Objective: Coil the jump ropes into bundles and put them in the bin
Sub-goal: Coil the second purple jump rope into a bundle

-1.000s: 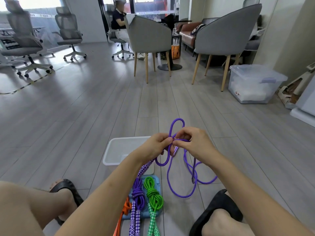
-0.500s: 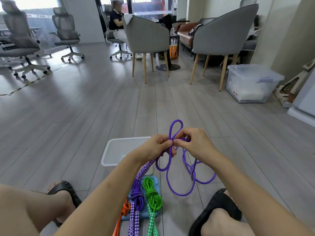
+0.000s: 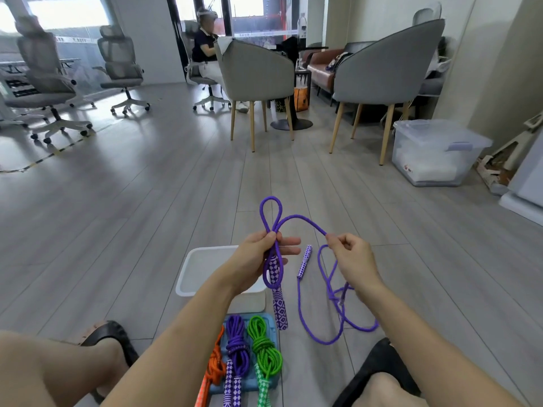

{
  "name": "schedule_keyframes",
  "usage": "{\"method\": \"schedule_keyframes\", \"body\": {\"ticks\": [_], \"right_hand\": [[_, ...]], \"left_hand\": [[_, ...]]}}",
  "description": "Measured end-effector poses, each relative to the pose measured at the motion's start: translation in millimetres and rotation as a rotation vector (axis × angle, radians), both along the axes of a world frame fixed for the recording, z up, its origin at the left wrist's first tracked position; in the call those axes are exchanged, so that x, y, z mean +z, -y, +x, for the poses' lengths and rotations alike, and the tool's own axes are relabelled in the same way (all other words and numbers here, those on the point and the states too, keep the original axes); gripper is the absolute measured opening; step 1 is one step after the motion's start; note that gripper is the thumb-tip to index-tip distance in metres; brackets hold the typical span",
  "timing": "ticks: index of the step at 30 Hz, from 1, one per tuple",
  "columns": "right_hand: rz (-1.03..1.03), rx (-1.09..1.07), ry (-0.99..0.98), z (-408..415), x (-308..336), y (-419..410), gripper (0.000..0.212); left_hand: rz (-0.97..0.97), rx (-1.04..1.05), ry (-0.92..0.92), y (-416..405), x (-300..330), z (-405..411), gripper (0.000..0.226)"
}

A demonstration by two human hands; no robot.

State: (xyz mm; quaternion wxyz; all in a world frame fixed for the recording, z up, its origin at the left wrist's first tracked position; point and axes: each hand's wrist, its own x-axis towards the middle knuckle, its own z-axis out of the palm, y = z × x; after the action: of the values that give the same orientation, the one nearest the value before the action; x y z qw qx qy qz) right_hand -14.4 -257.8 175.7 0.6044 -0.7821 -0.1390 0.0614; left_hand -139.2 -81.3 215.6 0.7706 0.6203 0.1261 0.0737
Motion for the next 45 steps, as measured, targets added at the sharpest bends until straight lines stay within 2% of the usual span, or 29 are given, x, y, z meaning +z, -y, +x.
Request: {"method": "schedule_keyframes", "body": {"ticks": [2, 5, 9, 13, 18, 23, 26, 32, 35, 38, 41, 43, 45], "right_hand": [[0.058, -0.008, -0.069, -2.2, 1.5, -8.7, 0.02], [0.177, 0.05, -0.163, -10.5, 1.4, -17.5, 0.02], [0.229, 0.034, -0.094, -24.8, 3.3, -23.5, 0.016], [0.29, 0.092, -0.059, -35.5, 10.2, -28.2, 0.025], [0.365, 0.148, -0.014, -48.3, 15.2, -29.7, 0.018], [0.465, 0.233, -0.072, -51.3, 19.3, -31.6, 0.024], [0.522, 0.239, -0.112, -49.1, 19.8, -32.0, 0.028], [0.485, 0.257, -0.039, -49.3, 25.3, -31.3, 0.032], [0.38, 0.267, 0.047, -51.1, 27.4, -29.5, 0.033], [0.287, 0.264, 0.133, -50.7, 29.1, -28.4, 0.034], [0.219, 0.267, 0.185, -51.2, 29.0, -28.8, 0.031], [0.187, 0.273, 0.197, -52.7, 27.0, -30.3, 0.028], [0.178, 0.258, 0.186, -54.5, 26.1, -31.1, 0.021]], "left_hand": [[0.022, -0.009, 0.007, 1.4, -1.4, 1.5, 0.024], [0.066, 0.021, 0.041, 8.1, -6.1, 7.6, 0.022], [0.16, 0.063, 0.049, 17.4, -14.9, 17.4, 0.023], [0.201, 0.126, 0.018, 25.2, -13.5, 17.5, 0.029], [0.108, 0.16, -0.014, 27.7, -15.0, 18.2, 0.031], [-0.066, 0.197, -0.04, 27.0, -17.6, 20.4, 0.029], [-0.043, 0.222, -0.038, 26.9, -13.5, 19.0, 0.023], [0.133, 0.25, -0.067, 23.1, -15.3, 18.7, 0.023], [0.128, 0.206, -0.052, 27.0, -15.6, 18.7, 0.027], [0.024, 0.15, -0.029, 32.0, -12.9, 19.6, 0.051], [0.111, 0.106, -0.016, 35.2, -16.2, 16.8, 0.065], [0.191, 0.081, 0.015, 37.9, -17.1, 12.6, 0.062], [0.193, 0.089, 0.059, 41.8, -13.5, 10.1, 0.05]]}}
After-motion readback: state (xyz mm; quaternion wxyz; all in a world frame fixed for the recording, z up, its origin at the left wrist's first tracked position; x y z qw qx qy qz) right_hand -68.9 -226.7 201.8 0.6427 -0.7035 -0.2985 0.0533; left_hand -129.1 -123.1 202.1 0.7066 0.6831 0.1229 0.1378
